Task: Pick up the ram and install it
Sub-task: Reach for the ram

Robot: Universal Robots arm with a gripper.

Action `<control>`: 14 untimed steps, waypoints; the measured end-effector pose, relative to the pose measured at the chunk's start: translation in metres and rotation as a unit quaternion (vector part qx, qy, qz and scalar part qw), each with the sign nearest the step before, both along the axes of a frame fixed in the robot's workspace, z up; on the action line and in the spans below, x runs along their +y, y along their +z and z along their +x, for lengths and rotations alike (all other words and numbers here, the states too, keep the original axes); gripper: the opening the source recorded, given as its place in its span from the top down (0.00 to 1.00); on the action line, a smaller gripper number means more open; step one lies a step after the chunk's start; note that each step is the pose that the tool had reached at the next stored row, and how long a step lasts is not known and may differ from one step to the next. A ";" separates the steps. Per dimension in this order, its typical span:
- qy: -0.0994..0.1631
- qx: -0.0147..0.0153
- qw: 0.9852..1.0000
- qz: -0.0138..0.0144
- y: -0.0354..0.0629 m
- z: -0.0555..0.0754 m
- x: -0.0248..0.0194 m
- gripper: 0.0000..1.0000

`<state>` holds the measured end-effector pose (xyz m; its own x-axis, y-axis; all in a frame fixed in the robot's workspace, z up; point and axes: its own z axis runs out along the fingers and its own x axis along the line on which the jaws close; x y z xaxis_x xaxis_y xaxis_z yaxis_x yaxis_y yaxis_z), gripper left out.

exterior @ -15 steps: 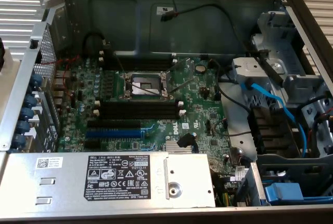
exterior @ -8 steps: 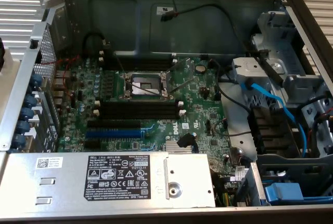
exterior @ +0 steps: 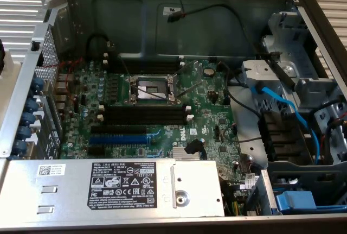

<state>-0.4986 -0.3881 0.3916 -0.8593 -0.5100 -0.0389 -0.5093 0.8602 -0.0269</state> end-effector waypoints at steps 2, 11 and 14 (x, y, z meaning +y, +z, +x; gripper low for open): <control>0.018 0.000 1.000 0.000 -0.0001 0.000 0.0000 0.89; 0.101 0.000 0.995 0.000 -0.0009 0.000 0.0000 0.89; 0.127 0.001 0.992 0.000 -0.0014 0.000 0.0000 0.89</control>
<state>-0.4986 -0.3881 0.3902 -0.7025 -0.7107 -0.0370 -0.7103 0.7035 -0.0253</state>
